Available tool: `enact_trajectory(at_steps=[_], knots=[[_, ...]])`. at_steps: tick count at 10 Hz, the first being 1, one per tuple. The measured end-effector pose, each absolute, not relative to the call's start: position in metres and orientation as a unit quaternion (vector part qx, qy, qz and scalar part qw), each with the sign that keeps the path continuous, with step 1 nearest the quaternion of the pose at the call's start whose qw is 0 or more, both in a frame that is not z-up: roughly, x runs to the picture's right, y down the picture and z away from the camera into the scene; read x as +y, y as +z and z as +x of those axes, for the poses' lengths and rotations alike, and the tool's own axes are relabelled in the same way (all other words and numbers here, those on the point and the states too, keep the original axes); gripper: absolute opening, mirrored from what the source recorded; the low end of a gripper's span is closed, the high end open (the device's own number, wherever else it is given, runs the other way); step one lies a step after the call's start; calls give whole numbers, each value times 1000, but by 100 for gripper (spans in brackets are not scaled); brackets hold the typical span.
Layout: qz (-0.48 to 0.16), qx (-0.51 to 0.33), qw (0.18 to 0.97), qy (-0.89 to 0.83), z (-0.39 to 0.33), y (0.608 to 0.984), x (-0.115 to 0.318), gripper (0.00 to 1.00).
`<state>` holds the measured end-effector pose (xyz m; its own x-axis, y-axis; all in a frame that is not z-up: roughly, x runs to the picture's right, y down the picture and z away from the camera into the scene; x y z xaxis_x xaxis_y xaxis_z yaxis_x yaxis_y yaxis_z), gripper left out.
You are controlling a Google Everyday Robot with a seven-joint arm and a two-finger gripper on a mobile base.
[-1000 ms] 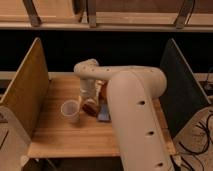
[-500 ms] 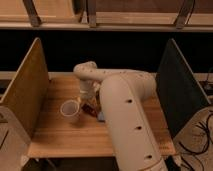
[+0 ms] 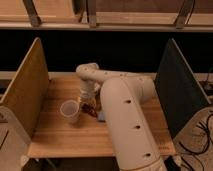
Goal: Place the pepper on the white sponge
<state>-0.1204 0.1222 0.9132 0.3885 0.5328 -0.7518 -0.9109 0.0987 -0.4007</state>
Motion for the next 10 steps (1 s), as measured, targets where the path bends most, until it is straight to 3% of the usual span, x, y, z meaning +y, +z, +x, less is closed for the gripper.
enact_trajectory(at_steps=[3,5,10], knots=[[-433,212,704,522,-112,915,119,12],[-420,215,702,534,-102,913,111,0],[-353,264,690,575,-56,892,87,0]])
